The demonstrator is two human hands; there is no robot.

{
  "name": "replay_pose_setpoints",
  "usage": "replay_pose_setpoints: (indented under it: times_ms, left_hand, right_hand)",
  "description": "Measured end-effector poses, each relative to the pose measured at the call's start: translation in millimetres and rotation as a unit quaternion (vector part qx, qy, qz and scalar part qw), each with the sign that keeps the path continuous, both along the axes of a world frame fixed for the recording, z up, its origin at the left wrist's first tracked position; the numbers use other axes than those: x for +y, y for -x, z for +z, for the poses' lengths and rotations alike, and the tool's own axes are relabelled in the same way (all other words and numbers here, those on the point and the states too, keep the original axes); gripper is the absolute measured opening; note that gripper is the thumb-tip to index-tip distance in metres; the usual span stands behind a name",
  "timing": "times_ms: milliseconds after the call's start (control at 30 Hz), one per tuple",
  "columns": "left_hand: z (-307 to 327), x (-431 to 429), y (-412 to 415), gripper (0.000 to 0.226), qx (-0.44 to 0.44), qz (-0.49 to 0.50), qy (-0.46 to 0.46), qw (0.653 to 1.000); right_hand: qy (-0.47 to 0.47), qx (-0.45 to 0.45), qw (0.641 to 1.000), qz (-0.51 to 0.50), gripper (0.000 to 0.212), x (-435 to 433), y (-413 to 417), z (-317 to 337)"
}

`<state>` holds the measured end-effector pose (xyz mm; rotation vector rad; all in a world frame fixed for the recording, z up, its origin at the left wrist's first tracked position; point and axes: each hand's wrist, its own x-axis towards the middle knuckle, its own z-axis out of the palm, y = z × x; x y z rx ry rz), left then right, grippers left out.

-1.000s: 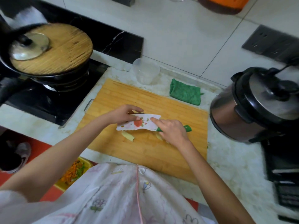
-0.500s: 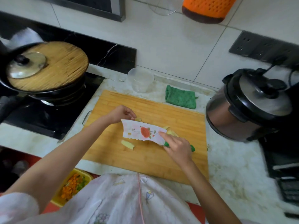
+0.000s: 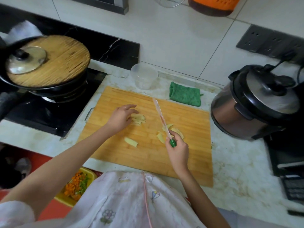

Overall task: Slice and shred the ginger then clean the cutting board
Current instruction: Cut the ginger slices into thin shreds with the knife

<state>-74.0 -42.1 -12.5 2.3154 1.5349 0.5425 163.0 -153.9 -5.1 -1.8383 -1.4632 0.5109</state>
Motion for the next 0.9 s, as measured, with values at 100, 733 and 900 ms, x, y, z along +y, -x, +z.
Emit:
replay_pose_setpoints:
  times_ms: [100,733,900]
  left_hand:
    - [-10.9,-45.2,7.7,0.022,0.015,-0.058,-0.106,0.993]
    - [-62.5,-94.9,5.2,0.033,0.034,0.002,-0.085,0.996]
    - [-31.3,-65.4,-0.2,0.029,0.126,-0.031,0.082,0.988]
  right_hand:
    - [0.066,-0.007,0.995,0.073,0.027,-2.8,1.6,0.9]
    - [0.065,-0.239,0.943,0.223,0.045,-15.0,24.7,0.5]
    - [0.089,-0.165,0.974,0.128,0.036,-14.2,14.6,5.9]
